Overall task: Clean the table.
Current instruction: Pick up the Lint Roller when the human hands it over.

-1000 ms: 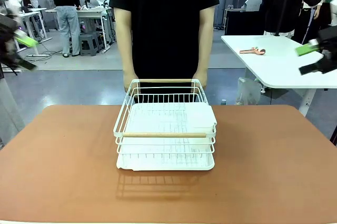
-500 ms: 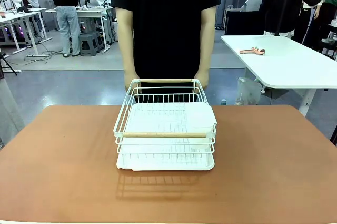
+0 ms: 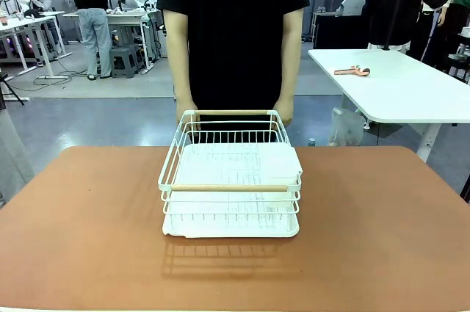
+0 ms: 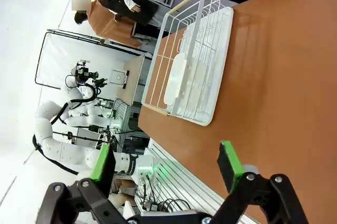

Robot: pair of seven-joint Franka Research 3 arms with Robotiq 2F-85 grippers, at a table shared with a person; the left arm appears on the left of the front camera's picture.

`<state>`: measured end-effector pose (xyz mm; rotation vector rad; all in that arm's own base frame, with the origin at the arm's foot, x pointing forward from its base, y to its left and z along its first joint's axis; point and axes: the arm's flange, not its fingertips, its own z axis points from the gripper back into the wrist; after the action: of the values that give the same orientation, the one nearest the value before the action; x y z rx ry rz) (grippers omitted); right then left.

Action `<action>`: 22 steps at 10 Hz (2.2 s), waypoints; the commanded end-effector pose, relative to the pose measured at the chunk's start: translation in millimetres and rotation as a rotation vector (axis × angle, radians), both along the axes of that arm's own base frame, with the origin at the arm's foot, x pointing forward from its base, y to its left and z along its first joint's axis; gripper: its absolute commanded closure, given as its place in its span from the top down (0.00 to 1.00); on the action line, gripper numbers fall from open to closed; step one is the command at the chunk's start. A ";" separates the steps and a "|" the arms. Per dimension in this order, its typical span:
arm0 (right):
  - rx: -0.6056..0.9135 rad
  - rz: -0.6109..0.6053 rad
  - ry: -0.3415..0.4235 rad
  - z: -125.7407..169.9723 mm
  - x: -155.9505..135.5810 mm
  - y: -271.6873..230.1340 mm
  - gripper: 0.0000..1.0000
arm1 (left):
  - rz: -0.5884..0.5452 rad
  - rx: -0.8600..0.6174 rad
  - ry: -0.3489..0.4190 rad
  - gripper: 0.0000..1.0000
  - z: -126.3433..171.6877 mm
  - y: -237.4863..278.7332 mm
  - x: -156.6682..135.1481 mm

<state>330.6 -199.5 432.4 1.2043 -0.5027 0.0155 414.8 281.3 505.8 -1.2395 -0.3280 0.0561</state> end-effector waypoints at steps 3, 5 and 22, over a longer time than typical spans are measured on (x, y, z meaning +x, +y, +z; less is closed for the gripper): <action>0.008 0.010 -0.013 2.2 -0.3 0.8 1.00 | 0.021 -0.057 0.000 1.00 -9.5 14.1 -8.4; 0.008 0.010 -0.013 2.2 -0.3 0.8 1.00 | 0.021 -0.057 0.000 1.00 -9.5 14.1 -8.4; 0.008 0.010 -0.013 2.2 -0.3 0.8 1.00 | 0.021 -0.057 0.000 1.00 -9.5 14.1 -8.4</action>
<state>329.4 -198.3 432.6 1.2079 -0.4912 0.0175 409.0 294.0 493.8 -1.2656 -0.3274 0.0903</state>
